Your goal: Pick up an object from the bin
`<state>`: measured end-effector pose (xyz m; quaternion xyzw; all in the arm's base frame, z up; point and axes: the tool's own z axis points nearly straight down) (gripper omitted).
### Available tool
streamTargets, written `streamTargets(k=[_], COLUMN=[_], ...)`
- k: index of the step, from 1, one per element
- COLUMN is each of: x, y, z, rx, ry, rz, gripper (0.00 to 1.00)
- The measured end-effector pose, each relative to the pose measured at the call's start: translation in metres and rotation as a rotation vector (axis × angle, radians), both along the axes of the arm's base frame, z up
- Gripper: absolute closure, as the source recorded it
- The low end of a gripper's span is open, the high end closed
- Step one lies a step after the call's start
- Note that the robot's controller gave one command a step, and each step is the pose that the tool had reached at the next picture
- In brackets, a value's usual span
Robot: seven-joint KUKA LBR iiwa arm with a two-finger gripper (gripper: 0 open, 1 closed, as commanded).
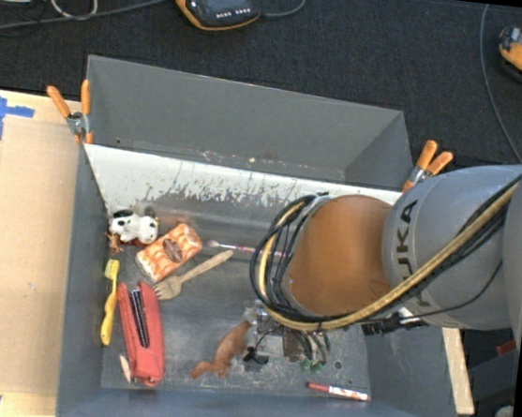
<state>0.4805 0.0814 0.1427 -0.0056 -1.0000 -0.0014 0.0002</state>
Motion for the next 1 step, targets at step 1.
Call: streamTargets(k=[1], x=[-0.0049], y=[0.0044], z=[0.0733], rx=[-0.001], ry=[0.015], rz=[0.088], gripper=[1.0])
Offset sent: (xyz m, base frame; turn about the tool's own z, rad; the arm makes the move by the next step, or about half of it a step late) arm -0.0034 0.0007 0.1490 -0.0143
